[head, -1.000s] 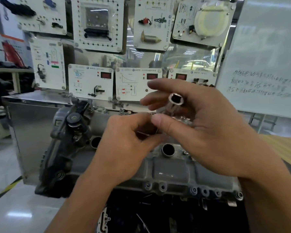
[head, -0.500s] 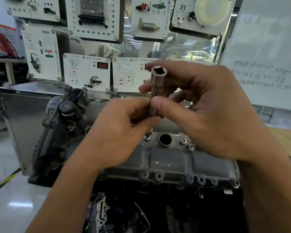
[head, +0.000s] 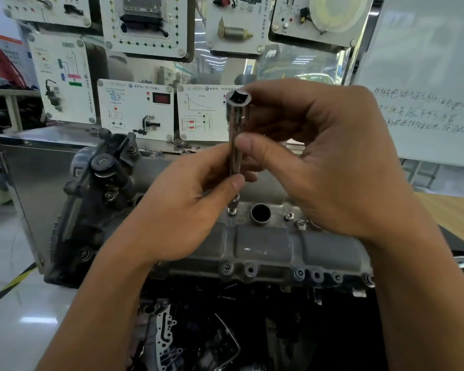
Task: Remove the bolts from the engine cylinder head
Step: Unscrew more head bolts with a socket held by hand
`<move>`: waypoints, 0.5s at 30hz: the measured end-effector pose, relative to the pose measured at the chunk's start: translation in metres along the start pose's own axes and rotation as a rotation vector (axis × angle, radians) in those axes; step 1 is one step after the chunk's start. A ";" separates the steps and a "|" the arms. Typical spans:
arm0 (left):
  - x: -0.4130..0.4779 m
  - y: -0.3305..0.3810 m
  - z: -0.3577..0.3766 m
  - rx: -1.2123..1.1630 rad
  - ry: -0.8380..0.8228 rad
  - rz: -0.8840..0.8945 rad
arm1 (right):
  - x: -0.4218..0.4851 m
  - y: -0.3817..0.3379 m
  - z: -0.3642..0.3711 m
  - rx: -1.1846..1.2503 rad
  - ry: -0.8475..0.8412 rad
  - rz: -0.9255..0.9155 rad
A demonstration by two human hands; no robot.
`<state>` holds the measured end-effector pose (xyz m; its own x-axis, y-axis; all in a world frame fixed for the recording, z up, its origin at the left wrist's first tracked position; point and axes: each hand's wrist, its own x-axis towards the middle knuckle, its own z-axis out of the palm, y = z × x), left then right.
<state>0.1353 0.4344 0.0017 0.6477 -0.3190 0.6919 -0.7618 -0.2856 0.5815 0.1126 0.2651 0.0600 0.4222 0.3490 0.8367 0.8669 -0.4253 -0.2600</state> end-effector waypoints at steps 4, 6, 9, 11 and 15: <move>-0.001 0.005 0.013 0.095 0.270 0.045 | 0.001 -0.004 -0.004 -0.039 -0.058 0.024; 0.001 0.009 0.022 0.130 0.417 0.055 | 0.001 -0.007 -0.002 -0.064 0.024 0.020; 0.003 0.010 0.032 0.148 0.536 0.071 | -0.001 -0.009 0.005 0.058 0.108 0.071; 0.004 0.006 0.030 0.126 0.462 0.055 | -0.002 -0.006 0.009 0.151 0.118 0.098; -0.001 0.001 0.016 -0.051 0.114 0.007 | -0.004 0.001 -0.002 0.117 -0.024 0.099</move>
<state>0.1339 0.4195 -0.0051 0.6389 -0.2155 0.7385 -0.7679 -0.2367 0.5952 0.1113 0.2614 0.0572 0.5116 0.3305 0.7931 0.8453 -0.3591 -0.3956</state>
